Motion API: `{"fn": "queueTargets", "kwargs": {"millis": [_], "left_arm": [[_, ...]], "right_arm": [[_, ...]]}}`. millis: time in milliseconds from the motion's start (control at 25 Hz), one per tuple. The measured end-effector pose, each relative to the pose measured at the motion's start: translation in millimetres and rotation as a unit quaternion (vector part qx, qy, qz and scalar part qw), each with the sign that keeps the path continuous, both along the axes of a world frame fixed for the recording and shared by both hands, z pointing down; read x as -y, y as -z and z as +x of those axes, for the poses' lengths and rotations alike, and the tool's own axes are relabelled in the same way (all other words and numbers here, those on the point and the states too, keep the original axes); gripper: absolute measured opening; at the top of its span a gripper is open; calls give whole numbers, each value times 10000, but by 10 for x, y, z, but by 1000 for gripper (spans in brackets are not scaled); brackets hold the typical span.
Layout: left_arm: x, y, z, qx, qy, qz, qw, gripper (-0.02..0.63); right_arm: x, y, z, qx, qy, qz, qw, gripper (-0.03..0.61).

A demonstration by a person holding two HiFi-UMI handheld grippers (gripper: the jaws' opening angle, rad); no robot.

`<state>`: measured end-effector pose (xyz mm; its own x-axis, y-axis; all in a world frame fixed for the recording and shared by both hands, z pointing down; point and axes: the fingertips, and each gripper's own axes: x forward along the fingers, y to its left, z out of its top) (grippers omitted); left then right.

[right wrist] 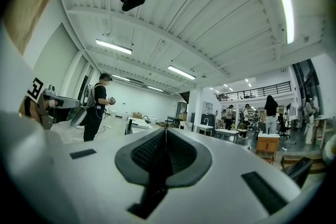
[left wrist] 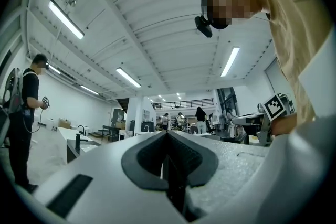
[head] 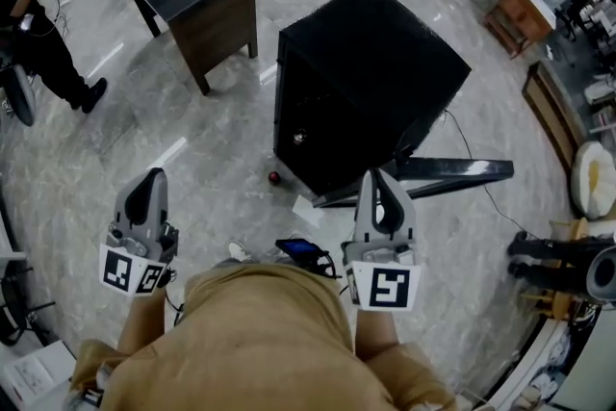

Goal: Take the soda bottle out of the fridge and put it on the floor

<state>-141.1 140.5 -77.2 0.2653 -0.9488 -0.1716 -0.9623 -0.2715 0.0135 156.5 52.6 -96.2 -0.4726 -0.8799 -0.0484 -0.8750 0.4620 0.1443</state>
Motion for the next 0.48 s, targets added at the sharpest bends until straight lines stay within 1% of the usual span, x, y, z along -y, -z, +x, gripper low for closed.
{"fn": "queueTargets", "kwargs": {"millis": [160,320,480], "left_arm": [[-23,15,-109,4,72,-18,10000,0],[49,-7,-39,-19,5,-13,10000,0],[137,51,42,54,-121,68,9999,0]], "right_arm": [[-7,99,-49,1,-8,140,9999,3],[4,97,-44,11,-47,159,9999,3],[44,101,-54,16,-72,172,9998,3]]}}
